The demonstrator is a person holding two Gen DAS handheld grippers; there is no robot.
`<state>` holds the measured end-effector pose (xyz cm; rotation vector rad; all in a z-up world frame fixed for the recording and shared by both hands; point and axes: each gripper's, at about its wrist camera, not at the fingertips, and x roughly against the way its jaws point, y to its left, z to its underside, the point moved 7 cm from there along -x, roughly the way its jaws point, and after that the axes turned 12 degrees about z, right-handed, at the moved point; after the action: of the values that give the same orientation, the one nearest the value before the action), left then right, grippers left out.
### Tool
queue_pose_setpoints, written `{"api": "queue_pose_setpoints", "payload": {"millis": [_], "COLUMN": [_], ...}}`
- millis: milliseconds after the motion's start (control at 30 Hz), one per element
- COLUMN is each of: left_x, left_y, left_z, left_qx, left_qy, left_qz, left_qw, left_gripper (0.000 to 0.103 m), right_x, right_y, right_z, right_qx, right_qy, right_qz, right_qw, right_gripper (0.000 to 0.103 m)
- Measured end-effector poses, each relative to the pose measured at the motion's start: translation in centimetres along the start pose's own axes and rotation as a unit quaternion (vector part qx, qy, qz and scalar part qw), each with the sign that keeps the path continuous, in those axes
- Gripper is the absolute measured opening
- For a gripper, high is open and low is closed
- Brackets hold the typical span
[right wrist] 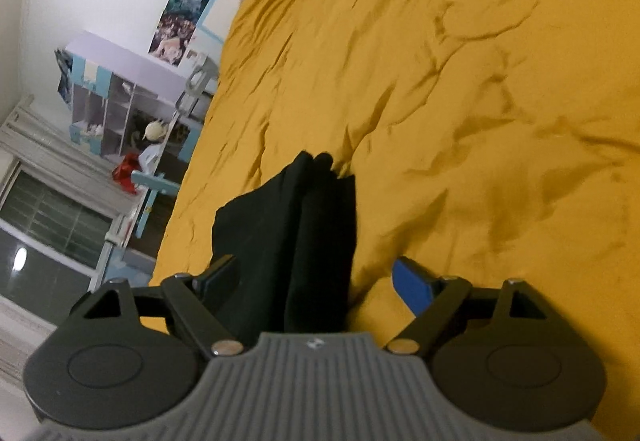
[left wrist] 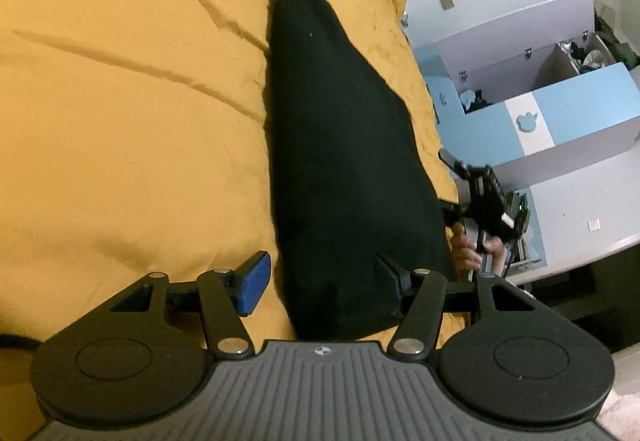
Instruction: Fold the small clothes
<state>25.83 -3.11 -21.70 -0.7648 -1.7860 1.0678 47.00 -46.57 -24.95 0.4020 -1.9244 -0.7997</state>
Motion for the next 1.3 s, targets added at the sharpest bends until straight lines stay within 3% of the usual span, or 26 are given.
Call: {"api": "queue_pose_setpoints", "payload": {"millis": [200,400,467,667,767,833,900,1033,1100,1200,1300], "left_x": [-2.5,-4.6,-4.9,-5.8,-5.7,-5.2,-4.4,-3.4,-4.2,-5.9,-6.6], "left_y": [0.1,-0.8,-0.9,-0.5,-0.6,-0.8,-0.6,-0.2,-0.6,-0.8,-0.8], "left_z": [0.4,0.5,0.5,0.1,0.6,1.2,1.6,1.1,0.9,0.9,1.0], "left_qx": [0.009,0.001,-0.001,0.055,0.06,0.047,0.044,0.06,0.053,0.053,0.051], "left_qy": [0.043,0.086,0.096,0.1,0.093,0.082,0.075,0.06,0.069,0.078,0.074], "left_qz": [0.02,0.035,0.033,0.049,0.052,0.058,0.058,0.091,0.091,0.078,0.055], "left_qw": [0.9988,0.9957,0.9948,0.9923,0.9925,0.9938,0.9945,0.9923,0.992,0.9924,0.9945], "left_gripper": [0.07,0.086,0.087,0.089,0.089,0.085,0.071,0.07,0.076,0.075,0.063], "right_x": [-4.1,-7.9,-8.9,-11.1,-11.4,-11.3,-11.3,-11.3,-11.4,-11.5,-11.6], "right_y": [1.7,3.0,3.2,3.8,3.9,3.9,3.9,4.2,4.3,4.4,4.6], "right_z": [-0.5,-2.0,-2.4,-3.0,-2.9,-2.8,-2.7,-2.6,-2.5,-2.4,-2.3], "right_qx": [0.036,0.032,0.032,0.016,0.023,0.022,0.019,0.027,0.026,0.023,0.023], "right_qy": [0.044,0.067,0.072,0.071,0.067,0.064,0.062,0.062,0.061,0.056,0.053], "right_qz": [-0.01,-0.032,-0.038,-0.051,-0.047,-0.047,-0.044,-0.034,-0.034,-0.035,-0.03], "right_qw": [0.998,0.997,0.996,0.996,0.996,0.997,0.997,0.997,0.997,0.998,0.998], "right_gripper": [0.083,0.083,0.083,0.083,0.083,0.083,0.082,0.083,0.083,0.083,0.083]}}
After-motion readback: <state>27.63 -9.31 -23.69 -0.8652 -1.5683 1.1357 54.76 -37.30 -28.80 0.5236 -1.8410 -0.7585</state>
